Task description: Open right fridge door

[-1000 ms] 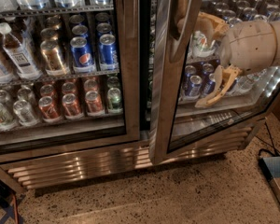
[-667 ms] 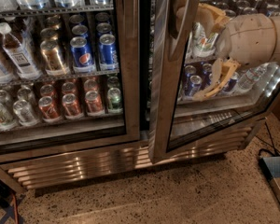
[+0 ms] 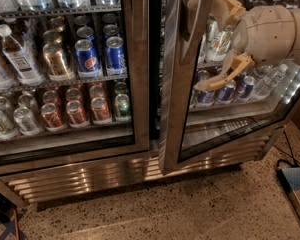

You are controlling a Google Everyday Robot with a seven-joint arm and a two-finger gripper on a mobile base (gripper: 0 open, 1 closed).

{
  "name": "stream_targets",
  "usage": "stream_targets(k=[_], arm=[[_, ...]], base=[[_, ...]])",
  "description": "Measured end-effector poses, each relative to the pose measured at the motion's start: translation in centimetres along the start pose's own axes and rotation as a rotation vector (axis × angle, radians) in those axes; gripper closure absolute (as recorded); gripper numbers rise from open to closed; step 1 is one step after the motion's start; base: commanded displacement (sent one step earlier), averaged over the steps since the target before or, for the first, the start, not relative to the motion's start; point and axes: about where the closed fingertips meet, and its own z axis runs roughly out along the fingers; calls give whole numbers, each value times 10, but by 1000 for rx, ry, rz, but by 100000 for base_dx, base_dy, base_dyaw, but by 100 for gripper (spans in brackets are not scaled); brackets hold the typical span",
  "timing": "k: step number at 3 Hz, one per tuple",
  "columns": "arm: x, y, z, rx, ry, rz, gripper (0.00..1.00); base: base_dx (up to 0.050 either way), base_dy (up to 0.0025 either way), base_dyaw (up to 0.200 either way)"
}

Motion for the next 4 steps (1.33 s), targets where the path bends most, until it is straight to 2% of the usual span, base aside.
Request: stream_targets(k=[1,3,4], arm=[[3,1,1,5,-20,44,42],[2,-2,-13,8,-20,46,89],[-1,-6,-19,8,-20,46,100]], base=[[0,0,0],[0,0,0],[0,0,0]])
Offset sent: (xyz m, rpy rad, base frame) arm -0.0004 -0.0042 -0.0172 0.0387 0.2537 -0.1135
